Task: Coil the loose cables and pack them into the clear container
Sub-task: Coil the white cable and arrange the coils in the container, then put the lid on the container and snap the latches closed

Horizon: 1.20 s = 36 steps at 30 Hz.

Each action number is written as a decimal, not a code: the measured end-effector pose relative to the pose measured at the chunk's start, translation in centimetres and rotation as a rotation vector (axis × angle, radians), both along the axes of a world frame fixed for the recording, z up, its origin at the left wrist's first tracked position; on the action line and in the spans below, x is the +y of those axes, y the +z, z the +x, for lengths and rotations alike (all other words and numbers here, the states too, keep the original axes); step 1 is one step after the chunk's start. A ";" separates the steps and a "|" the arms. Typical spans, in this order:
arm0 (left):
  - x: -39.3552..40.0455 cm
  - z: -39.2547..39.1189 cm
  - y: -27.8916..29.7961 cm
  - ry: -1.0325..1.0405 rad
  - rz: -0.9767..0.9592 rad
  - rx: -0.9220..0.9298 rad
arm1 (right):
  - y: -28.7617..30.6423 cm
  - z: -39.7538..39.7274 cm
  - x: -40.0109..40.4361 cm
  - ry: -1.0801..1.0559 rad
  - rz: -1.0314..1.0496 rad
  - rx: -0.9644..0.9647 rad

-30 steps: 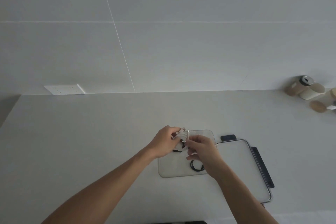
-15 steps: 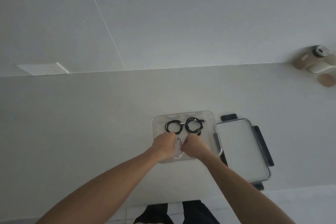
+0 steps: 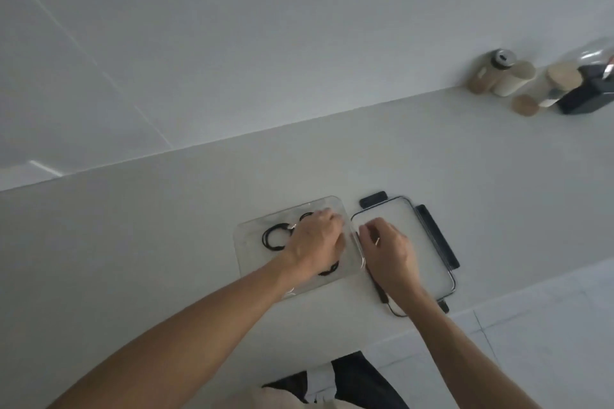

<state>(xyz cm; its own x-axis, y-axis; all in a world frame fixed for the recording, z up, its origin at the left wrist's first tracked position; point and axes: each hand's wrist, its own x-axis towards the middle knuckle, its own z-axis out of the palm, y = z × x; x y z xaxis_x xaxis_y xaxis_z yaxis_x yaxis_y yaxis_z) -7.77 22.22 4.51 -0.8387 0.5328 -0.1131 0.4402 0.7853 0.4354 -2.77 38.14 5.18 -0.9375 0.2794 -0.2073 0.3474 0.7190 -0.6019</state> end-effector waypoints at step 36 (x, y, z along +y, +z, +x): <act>13.8 -2.8 4.4 -0.005 0.500 0.091 | 1.0 5.5 18.0 -0.113 0.269 0.328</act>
